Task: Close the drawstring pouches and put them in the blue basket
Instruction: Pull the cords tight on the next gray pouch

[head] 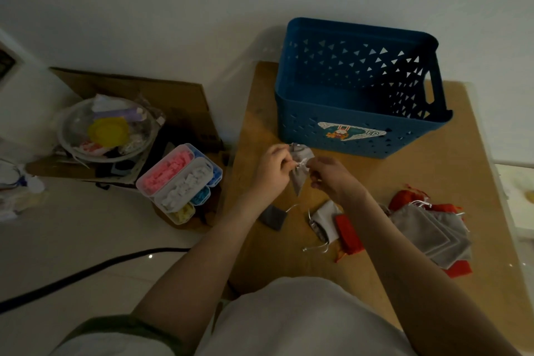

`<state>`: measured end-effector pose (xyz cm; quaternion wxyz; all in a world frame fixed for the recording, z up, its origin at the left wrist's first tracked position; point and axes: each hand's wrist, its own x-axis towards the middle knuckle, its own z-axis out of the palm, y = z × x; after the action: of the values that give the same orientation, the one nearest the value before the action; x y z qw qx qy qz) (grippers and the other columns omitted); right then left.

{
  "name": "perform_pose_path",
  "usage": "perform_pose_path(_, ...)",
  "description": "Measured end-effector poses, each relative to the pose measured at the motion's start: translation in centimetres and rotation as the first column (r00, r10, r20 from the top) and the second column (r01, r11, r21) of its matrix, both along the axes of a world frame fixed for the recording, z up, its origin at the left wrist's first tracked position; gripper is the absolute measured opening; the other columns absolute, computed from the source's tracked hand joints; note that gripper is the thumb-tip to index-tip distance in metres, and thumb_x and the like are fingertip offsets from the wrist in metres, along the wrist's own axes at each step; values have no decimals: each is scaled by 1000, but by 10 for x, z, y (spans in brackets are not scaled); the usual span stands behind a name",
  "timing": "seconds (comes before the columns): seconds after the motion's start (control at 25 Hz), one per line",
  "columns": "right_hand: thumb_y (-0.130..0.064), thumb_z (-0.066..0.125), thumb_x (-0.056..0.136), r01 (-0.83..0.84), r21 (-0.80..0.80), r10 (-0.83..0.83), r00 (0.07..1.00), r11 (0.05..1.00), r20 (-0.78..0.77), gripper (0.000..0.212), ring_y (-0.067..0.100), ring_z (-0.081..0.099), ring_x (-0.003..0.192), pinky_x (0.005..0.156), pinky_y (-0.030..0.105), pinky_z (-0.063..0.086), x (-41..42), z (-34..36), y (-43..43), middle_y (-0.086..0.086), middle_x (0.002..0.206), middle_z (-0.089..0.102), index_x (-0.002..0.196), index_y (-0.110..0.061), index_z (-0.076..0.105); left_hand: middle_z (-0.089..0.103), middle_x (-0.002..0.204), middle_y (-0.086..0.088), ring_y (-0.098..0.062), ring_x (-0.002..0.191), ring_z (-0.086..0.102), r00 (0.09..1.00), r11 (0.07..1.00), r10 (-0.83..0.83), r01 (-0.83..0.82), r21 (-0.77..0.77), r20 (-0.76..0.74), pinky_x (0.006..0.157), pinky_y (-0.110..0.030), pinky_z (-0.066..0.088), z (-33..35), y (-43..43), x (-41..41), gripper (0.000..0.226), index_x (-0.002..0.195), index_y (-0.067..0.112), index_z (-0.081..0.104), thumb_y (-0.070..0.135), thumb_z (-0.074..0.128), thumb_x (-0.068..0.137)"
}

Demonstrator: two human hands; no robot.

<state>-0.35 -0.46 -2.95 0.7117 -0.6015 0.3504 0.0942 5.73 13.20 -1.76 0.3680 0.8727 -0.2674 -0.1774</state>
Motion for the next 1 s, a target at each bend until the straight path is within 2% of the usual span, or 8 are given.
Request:
perform_pose_path(0.12, -12, 45, 98, -13, -159, -14, 986, 987, -168, 15, 16, 46, 64, 60, 28, 41, 10, -10, 3, 7, 72, 50, 96, -4, 58, 41, 143, -3, -17, 132, 38, 985, 999, 23, -27, -22, -170, 95, -16, 36, -10, -5, -4, 10, 84, 10, 53, 9, 53, 94)
perform_pose_path(0.24, -11, 44, 99, -66, -161, 45, 990, 985, -135, 15, 16, 53, 74, 66, 28, 44, 10, -15, 0, 9, 84, 57, 101, -5, 57, 35, 149, 4, -14, 140, 25, 944, 1000, -20, 12, -27, -329, 101, -22, 27, -12, -5, 7, 13, 80, 10, 55, 13, 55, 93)
perform_pose_path(0.36, -7, 44, 97, -167, -263, 158, 986, 950, -53, 17, 13, 52, 74, 66, 24, 42, 14, -20, -7, 4, 81, 57, 87, -13, 56, 28, 153, 5, -14, 145, 10, 914, 968, -192, 236, 84, -358, 114, -37, 16, -15, -8, 24, 21, 70, 20, 55, 19, 60, 90)
perform_pose_path(0.44, -6, 43, 98, -215, -296, 210, 976, 931, -49, 23, 12, 49, 71, 64, 23, 39, 20, -26, -10, 2, 77, 53, 80, -16, 53, 47, 139, 3, -16, 134, 35, 888, 929, -235, 324, 176, -396, 106, -37, 31, -20, -15, 32, 14, 77, 23, 59, 25, 60, 91)
perform_pose_path(0.56, -11, 43, 100, -170, -349, 157, 985, 922, -64, 16, 18, 54, 78, 69, 28, 44, 31, -38, -16, 4, 80, 55, 86, -12, 52, 62, 103, 0, -14, 99, 56, 897, 968, -84, 176, 176, -434, 79, -26, 44, -32, -24, 41, 13, 98, 18, 63, 26, 54, 95)
perform_pose_path(0.76, -22, 54, 96, -134, -317, 121, 991, 939, -61, 19, 21, 58, 98, 85, 34, 45, 36, -54, -35, 8, 101, 62, 107, -7, 57, 61, 101, 3, -9, 95, 56, 881, 977, 45, 60, 206, -471, 66, -17, 37, -45, -35, 55, 19, 108, 16, 63, 27, 51, 97)
perform_pose_path(0.84, -24, 62, 92, -221, -291, 204, 975, 931, -87, 26, 15, 56, 95, 81, 25, 45, 35, -56, -40, 2, 101, 61, 112, -10, 56, 60, 99, 4, -10, 93, 57, 891, 976, 87, 14, 219, -445, 64, -16, 37, -48, -40, 58, 17, 106, 19, 61, 26, 50, 97)
perform_pose_path(1.0, -8, 57, 91, -331, -514, 273, 944, 791, -188, 26, 20, 56, 95, 70, 18, 42, 41, -70, -41, 5, 103, 57, 117, -11, 55, 61, 97, 2, -9, 86, 55, 935, 958, 187, -106, 267, -301, 59, -15, 35, -51, -41, 65, 20, 108, 17, 61, 28, 46, 99)
